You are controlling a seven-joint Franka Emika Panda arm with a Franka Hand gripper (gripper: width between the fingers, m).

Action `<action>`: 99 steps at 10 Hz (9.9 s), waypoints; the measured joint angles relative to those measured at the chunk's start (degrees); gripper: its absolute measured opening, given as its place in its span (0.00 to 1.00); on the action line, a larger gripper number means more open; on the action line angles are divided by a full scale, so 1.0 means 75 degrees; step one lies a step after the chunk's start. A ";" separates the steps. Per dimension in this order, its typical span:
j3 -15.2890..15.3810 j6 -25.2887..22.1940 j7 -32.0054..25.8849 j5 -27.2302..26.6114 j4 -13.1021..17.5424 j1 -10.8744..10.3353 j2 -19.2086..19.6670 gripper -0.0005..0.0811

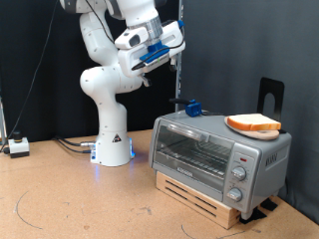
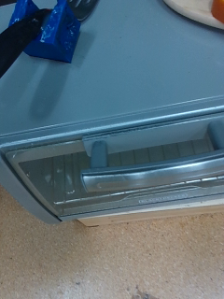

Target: Make a piece of toast with the oven

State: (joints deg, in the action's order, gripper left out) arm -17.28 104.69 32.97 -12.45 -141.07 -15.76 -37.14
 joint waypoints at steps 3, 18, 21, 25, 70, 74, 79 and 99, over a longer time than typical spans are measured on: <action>0.0167 0.0194 0.0484 0.0031 -0.0189 0.0169 -0.0001 1.00; 0.0024 0.1965 -0.1468 -0.0771 -0.1896 -0.0085 0.1166 1.00; 0.0242 0.2812 -0.1486 -0.0821 -0.2190 -0.0131 0.1608 1.00; 0.0163 0.2880 -0.1487 -0.0828 -0.2169 -0.0098 0.1650 1.00; -0.0848 0.5604 -0.4574 -0.1956 0.0455 0.1538 0.7183 1.00; -0.0789 0.2759 -0.5906 -0.3028 0.0781 0.1867 0.6298 1.00; -0.0852 0.0803 -0.6229 -0.3053 0.0946 0.2073 0.5152 1.00; 0.0605 -0.1937 -0.9779 -0.2639 0.0675 0.1807 0.1079 1.00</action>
State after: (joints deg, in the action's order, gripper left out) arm -12.74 90.16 -40.37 -32.25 -136.00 -2.21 -29.05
